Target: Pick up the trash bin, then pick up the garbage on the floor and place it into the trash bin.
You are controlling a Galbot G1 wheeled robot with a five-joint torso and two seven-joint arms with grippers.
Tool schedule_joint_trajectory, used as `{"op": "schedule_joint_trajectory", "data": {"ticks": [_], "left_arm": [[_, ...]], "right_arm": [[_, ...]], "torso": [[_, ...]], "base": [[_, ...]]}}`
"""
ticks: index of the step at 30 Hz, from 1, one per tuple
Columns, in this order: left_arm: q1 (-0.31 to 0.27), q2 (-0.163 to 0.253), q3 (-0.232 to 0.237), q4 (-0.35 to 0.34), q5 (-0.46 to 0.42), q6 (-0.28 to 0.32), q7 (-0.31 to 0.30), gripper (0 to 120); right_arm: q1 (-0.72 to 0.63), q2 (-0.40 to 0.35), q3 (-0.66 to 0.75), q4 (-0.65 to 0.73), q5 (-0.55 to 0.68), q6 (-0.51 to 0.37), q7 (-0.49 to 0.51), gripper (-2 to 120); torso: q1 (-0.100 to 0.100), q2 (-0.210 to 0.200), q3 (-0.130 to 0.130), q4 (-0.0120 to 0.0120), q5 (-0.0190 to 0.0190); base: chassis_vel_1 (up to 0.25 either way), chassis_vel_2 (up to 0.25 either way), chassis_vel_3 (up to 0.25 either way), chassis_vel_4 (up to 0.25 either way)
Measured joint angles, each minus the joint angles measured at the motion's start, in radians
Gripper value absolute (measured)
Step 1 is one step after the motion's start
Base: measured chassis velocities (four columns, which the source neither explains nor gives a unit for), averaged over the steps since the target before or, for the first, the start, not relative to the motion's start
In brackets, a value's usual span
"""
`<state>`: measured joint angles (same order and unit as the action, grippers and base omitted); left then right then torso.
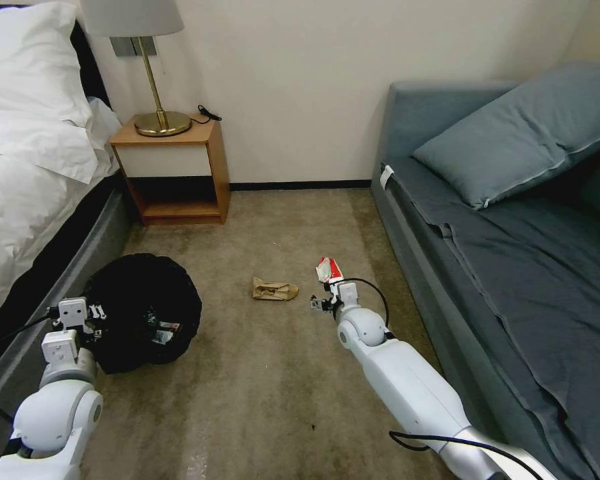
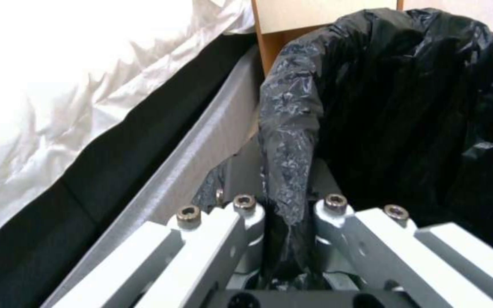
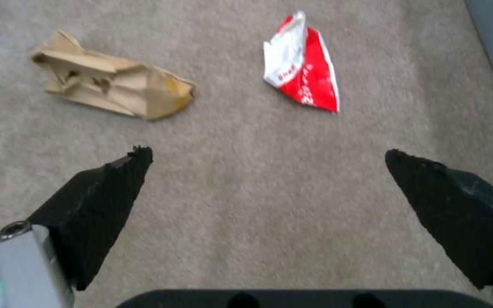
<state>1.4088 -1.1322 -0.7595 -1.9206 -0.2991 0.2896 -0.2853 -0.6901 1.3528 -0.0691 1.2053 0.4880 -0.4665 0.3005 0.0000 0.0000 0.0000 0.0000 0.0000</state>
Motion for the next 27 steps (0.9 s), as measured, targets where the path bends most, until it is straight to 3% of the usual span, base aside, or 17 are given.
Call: {"op": "schedule_joint_trajectory", "data": {"ticks": [27], "left_arm": [[0.032, 0.001, -0.010, -0.028, -0.003, -0.008, 0.003, 4]], "right_arm": [[-0.003, -0.018, 0.028, -0.001, -0.004, 0.005, -0.013, 100]], "torso": [[0.000, 0.000, 0.000, 0.0000, 0.0000]], "base": [[0.000, 0.000, 0.000, 0.000]]}}
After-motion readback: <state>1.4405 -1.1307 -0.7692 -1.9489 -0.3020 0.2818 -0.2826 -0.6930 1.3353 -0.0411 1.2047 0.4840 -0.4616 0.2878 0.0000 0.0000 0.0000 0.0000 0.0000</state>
